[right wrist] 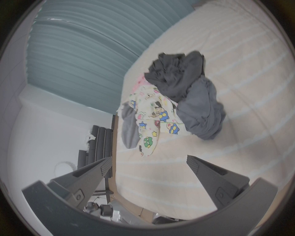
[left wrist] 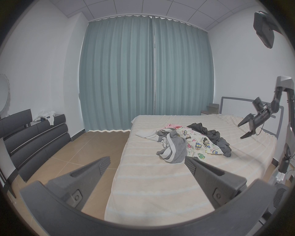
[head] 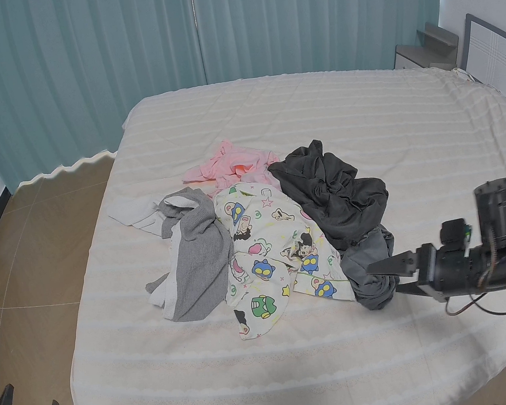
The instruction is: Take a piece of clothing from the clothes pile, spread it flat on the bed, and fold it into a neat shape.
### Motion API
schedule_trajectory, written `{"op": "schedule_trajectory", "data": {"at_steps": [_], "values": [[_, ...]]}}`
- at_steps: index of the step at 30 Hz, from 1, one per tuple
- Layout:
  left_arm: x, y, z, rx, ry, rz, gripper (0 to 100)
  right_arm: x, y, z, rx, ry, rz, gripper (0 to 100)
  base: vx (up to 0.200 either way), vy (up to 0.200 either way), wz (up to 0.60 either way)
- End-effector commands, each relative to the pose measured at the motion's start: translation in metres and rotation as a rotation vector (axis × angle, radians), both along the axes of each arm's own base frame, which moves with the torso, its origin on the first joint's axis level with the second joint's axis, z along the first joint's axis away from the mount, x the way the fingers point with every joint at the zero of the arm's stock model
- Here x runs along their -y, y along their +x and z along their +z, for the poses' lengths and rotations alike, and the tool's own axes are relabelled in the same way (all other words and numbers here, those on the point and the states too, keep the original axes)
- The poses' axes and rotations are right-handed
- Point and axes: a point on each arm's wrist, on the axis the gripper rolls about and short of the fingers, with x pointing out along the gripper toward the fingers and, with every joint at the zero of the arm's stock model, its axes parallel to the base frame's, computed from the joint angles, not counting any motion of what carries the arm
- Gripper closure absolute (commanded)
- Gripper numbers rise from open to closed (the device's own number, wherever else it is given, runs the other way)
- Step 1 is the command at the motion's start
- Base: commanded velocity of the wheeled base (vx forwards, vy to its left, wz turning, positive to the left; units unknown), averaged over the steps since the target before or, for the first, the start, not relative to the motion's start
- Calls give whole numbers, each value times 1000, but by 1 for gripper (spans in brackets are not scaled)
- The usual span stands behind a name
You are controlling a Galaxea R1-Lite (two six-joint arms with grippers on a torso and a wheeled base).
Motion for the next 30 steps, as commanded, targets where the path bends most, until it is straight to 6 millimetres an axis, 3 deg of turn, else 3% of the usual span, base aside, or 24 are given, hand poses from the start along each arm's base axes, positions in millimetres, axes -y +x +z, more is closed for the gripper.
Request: {"op": "schedule_trajectory", "data": {"at_steps": [1,11,20,30], "values": [[0,0,-3,-2,2,1,0,-88,59,-97,-201,-52,-112,0,0,0,0],[0,0,-3,-2,1,1,0,-105,77,-118,-215,-74,-181,0,0,0,0],[0,0,-3,-3,-5,3,0,-110,111,-131,-88,-53,-450,0,0,0,0],[0,0,-3,-4,-4,3,0,-116,121,-128,-1,-10,-451,0,0,0,0]]}}
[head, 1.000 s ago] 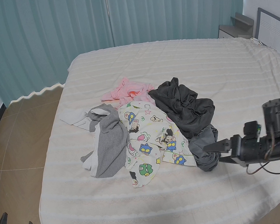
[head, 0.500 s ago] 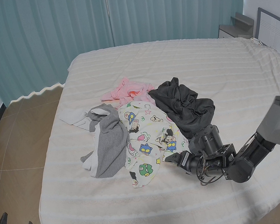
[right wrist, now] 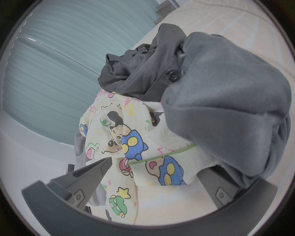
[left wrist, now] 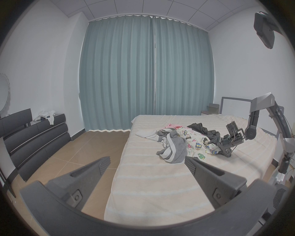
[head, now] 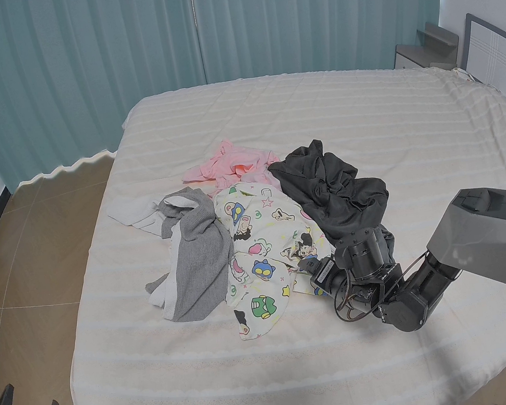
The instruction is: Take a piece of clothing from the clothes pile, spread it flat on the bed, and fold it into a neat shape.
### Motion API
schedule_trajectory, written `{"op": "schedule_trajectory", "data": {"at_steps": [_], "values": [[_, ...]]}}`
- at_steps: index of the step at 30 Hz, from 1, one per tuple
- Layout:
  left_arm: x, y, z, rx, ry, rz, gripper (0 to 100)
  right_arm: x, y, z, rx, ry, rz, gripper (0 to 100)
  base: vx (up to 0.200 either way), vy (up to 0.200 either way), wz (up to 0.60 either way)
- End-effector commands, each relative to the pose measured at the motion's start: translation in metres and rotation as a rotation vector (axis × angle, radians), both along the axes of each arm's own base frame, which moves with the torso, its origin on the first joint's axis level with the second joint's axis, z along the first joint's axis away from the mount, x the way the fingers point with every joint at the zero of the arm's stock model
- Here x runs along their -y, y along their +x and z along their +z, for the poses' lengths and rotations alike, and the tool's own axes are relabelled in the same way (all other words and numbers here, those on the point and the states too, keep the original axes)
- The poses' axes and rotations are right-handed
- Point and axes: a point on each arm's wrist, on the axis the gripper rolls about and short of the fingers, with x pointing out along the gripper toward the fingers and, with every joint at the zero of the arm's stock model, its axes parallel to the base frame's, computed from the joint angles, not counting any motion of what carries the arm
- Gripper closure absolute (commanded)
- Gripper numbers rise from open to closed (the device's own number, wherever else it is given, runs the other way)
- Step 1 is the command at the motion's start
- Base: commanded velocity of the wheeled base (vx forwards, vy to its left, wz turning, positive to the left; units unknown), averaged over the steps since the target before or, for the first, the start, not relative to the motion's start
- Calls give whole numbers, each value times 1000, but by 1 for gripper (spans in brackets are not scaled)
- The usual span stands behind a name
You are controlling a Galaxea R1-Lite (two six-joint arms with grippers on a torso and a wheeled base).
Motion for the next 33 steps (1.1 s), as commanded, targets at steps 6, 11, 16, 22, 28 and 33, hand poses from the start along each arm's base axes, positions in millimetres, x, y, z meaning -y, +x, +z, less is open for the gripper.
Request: {"op": "schedule_trajectory", "data": {"at_steps": [6,11,16,22,28,33], "values": [[0,0,-3,-2,-2,1,0,-9,15,-15,26,-43,-21,100,0,0,0],[0,0,-3,-3,-2,1,0,-8,13,-15,28,-69,-15,100,0,0,0],[0,0,-3,-3,-2,1,0,-4,7,0,43,-59,-13,100,0,0,0],[0,0,-3,-3,-2,1,0,5,-20,40,98,-21,5,100,0,0,0],[0,0,-3,-2,9,1,0,13,-76,103,218,47,89,100,0,0,0],[0,0,-3,-2,12,1,0,23,-121,151,359,63,185,100,0,0,0]]}}
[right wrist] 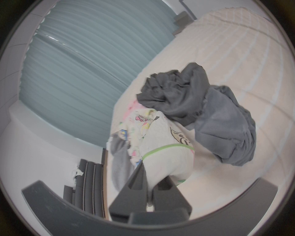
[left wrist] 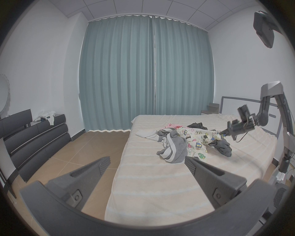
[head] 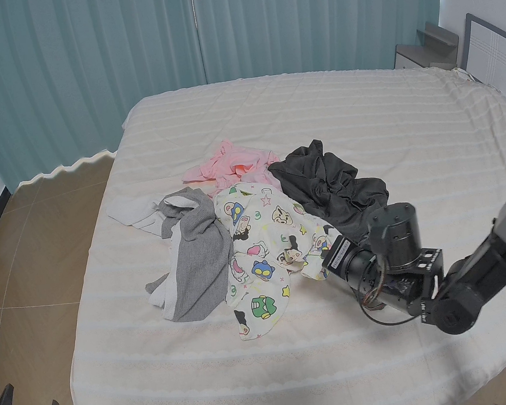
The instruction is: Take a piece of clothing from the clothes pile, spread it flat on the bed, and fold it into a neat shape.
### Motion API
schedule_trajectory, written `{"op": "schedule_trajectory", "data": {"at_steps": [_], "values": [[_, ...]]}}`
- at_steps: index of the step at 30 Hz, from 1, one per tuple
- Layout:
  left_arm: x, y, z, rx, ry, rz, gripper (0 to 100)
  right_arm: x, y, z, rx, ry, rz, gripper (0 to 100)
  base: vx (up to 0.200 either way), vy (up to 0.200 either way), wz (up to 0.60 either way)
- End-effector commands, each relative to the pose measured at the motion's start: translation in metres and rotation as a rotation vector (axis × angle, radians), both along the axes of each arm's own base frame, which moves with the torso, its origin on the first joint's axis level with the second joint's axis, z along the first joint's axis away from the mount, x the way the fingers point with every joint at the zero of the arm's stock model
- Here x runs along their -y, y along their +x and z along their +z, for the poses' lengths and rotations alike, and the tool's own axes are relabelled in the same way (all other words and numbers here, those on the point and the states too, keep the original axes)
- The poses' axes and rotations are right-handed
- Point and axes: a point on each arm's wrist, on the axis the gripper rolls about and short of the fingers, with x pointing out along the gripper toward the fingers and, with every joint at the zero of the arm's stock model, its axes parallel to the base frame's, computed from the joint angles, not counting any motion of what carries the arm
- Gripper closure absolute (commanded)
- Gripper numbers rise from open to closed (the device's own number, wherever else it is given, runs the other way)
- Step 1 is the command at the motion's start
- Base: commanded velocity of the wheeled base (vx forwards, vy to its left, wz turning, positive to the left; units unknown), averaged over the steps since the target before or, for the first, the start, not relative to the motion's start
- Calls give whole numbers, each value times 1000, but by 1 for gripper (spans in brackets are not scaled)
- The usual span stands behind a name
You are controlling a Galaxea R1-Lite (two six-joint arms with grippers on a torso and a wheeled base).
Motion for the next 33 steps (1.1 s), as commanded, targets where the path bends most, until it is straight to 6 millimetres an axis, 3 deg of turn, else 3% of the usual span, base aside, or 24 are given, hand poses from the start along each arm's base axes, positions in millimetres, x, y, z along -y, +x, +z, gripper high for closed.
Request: {"op": "schedule_trajectory", "data": {"at_steps": [1,12,13,14,15,16,17,18,21,22,25,33], "values": [[0,0,-3,-3,10,-1,0,20,-76,86,225,69,139,100,0,0,0],[1,0,0,23,47,-61,0,47,-124,168,566,96,283,100,0,0,0],[2,-3,14,84,45,-75,0,49,-127,175,600,94,300,100,0,0,0],[2,-3,14,84,45,-75,0,49,-127,175,600,94,300,100,0,0,0],[2,-19,66,268,12,-106,0,51,-133,187,661,92,328,100,0,0,0],[2,-19,66,268,12,-106,0,51,-133,187,661,92,328,100,0,0,0],[2,-21,89,283,23,-220,0,50,-134,195,698,93,355,100,0,0,0],[3,-19,97,269,54,-304,0,50,-134,200,718,99,369,100,0,0,0],[7,0,107,172,86,-425,0,46,-137,207,742,119,409,100,0,0,0],[10,18,112,85,77,-508,0,41,-135,210,750,128,427,100,0,0,0],[14,46,118,-27,62,-628,0,31,-135,207,738,131,458,100,0,0,0],[38,119,104,-291,118,-888,0,2,-123,218,765,143,480,100,0,0,0]]}}
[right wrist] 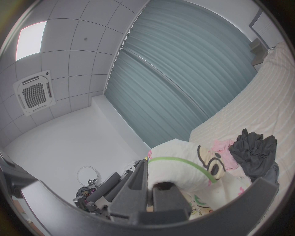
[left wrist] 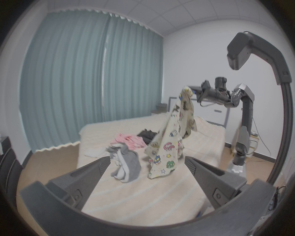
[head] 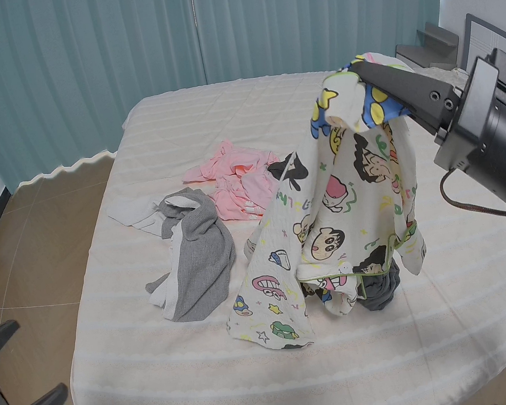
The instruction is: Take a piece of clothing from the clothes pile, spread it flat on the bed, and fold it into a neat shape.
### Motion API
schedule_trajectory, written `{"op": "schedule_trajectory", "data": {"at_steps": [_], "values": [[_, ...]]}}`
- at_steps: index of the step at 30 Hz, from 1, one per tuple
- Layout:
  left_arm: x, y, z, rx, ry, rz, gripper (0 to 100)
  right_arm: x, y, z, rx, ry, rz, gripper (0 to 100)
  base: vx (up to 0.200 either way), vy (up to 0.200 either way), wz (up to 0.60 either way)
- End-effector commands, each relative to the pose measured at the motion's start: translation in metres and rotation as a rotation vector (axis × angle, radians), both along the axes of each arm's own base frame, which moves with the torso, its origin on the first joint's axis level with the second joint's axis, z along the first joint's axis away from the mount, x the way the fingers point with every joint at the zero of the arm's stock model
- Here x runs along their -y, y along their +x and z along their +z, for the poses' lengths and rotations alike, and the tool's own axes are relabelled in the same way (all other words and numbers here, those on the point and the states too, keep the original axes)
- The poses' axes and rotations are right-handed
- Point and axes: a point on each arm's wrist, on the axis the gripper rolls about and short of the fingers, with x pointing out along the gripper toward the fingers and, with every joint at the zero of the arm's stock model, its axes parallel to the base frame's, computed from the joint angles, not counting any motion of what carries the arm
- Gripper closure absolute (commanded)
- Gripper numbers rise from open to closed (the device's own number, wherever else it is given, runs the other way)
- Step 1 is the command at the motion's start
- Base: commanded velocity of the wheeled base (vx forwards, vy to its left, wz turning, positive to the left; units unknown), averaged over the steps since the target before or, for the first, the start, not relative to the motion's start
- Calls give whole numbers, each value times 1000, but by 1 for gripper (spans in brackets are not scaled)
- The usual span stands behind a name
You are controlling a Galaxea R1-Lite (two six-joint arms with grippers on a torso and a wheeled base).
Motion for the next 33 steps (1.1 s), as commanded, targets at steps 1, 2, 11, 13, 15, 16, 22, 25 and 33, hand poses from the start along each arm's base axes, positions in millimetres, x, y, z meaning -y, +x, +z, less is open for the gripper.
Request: {"op": "schedule_trajectory", "data": {"at_steps": [1,2,11,13,15,16,22,25,33], "values": [[30,86,-8,-299,97,-315,0,-34,10,14,41,11,56,100,0,0,0],[39,93,-9,-302,98,-363,0,-38,13,15,43,13,57,100,0,0,0],[105,115,-1,-306,-39,-421,0,-63,29,32,76,34,48,100,0,0,0],[110,114,3,-297,-54,-425,0,-67,33,32,72,32,42,100,0,0,0],[117,115,8,-283,-61,-420,0,-76,42,33,64,33,14,100,0,0,0],[118,116,11,-275,-64,-417,0,-78,45,33,62,34,7,100,0,0,0],[134,126,40,-199,-134,-330,0,-89,50,28,46,31,-16,100,0,0,0],[139,125,51,-169,-156,-314,0,-90,51,26,43,29,-19,100,0,0,0],[170,152,62,-125,-159,-114,0,-93,50,26,35,39,-34,100,0,0,0]]}}
